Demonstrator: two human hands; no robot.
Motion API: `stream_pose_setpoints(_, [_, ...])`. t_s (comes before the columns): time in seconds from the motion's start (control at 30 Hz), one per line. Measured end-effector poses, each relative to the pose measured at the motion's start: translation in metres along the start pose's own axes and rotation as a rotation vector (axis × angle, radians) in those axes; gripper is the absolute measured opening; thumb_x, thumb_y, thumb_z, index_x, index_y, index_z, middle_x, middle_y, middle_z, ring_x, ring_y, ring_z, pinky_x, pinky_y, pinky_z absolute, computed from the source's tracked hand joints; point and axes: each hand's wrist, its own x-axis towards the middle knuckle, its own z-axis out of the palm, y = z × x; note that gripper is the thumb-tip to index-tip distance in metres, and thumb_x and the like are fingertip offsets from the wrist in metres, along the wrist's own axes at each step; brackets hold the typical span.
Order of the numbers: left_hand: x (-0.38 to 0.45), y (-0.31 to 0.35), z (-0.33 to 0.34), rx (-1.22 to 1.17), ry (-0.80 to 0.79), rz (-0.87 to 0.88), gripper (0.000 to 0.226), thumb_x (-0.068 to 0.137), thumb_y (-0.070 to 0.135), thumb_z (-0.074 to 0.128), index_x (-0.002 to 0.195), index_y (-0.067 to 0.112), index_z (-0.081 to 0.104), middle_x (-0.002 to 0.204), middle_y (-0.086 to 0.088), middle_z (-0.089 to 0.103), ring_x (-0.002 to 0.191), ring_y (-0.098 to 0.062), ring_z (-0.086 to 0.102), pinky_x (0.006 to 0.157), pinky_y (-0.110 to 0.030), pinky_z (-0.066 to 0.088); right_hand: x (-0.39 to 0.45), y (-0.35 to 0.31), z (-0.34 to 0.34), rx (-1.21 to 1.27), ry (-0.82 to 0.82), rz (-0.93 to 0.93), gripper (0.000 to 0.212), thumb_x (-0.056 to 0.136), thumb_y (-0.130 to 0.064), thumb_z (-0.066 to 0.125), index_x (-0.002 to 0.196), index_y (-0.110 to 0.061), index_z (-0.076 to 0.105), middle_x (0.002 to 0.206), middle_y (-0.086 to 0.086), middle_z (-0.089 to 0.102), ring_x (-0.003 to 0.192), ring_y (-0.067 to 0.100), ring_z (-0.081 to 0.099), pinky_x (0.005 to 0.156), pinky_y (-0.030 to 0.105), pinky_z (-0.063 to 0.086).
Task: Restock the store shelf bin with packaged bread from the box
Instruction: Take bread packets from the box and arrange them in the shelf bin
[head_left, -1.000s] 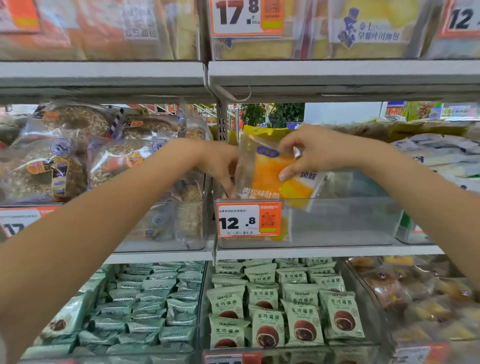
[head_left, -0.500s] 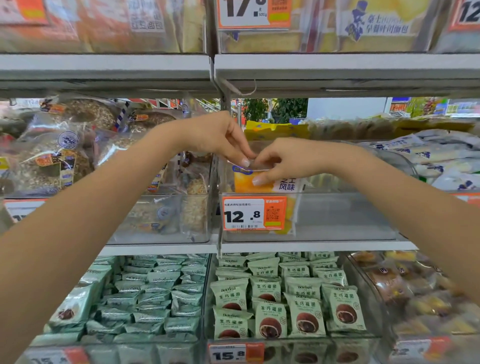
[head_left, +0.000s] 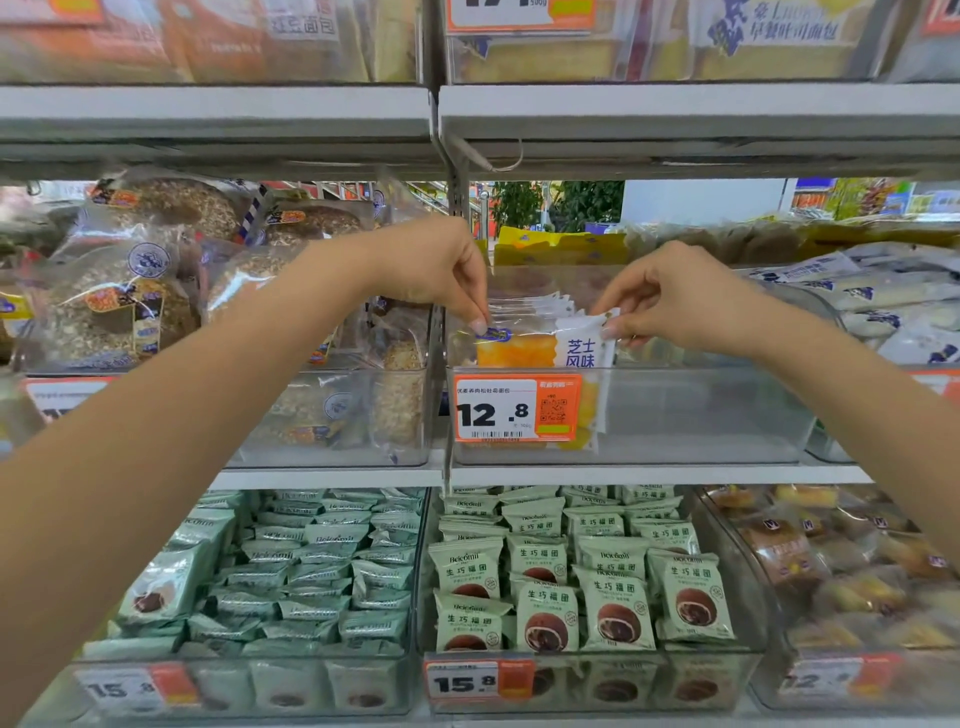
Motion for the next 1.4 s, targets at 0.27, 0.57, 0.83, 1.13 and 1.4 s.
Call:
stream_pose_setpoints(0.27, [0.001,0.006,0.004,0.054,-0.128,-0.023,0.008,0.071,0.026,0.081,0.072,0.027,0.073,0.077,0.008,0.073,0.067,0.003,0.063,0.074,-0.017,0.047,0.007,-0.002,0.0,-0.038,-0.074,0.007,0.011,0.076,-0.004,0.074,0.082,-0.013,0.071,0.065,0.004,0.069,0.049,0.002,0.063,0.051,0.01,0.049])
stream_pose_setpoints(0.57, [0.011,0.02,0.007,0.173,-0.25,-0.045,0.009,0.072,0.026,0.08,0.074,0.023,0.072,0.08,0.008,0.073,0.072,0.002,0.064,0.084,-0.026,0.049,0.008,-0.004,0.003,-0.064,-0.155,0.063,0.015,0.075,-0.001,0.075,0.075,-0.014,0.068,0.064,0.007,0.066,0.046,0.0,0.062,0.049,0.01,0.05])
stream_pose_setpoints(0.83, [0.015,0.021,0.015,0.247,-0.288,-0.071,0.008,0.075,0.017,0.078,0.074,0.02,0.071,0.083,0.004,0.072,0.07,0.002,0.059,0.079,-0.025,0.045,0.012,-0.01,0.009,-0.133,-0.196,0.07,0.019,0.074,-0.004,0.077,0.069,-0.019,0.066,0.051,-0.003,0.06,0.042,0.001,0.061,0.046,0.01,0.046])
stream_pose_setpoints(1.13, [0.003,0.013,0.003,0.202,-0.226,-0.064,0.015,0.071,0.018,0.082,0.083,0.024,0.075,0.08,0.015,0.07,0.069,0.011,0.057,0.072,-0.015,0.043,0.007,-0.002,0.005,-0.135,-0.226,0.107,0.019,0.077,-0.005,0.076,0.085,-0.017,0.063,0.062,0.0,0.059,0.044,0.005,0.059,0.054,0.026,0.056])
stream_pose_setpoints(1.4, [0.007,0.021,0.018,0.321,-0.194,-0.041,0.011,0.075,0.009,0.077,0.08,0.018,0.073,0.065,0.019,0.06,0.063,0.009,0.052,0.06,-0.01,0.038,0.011,0.0,0.015,0.001,-0.233,0.263,0.021,0.082,0.007,0.066,0.095,-0.005,0.055,0.078,0.007,0.057,0.041,0.005,0.061,0.046,0.018,0.054])
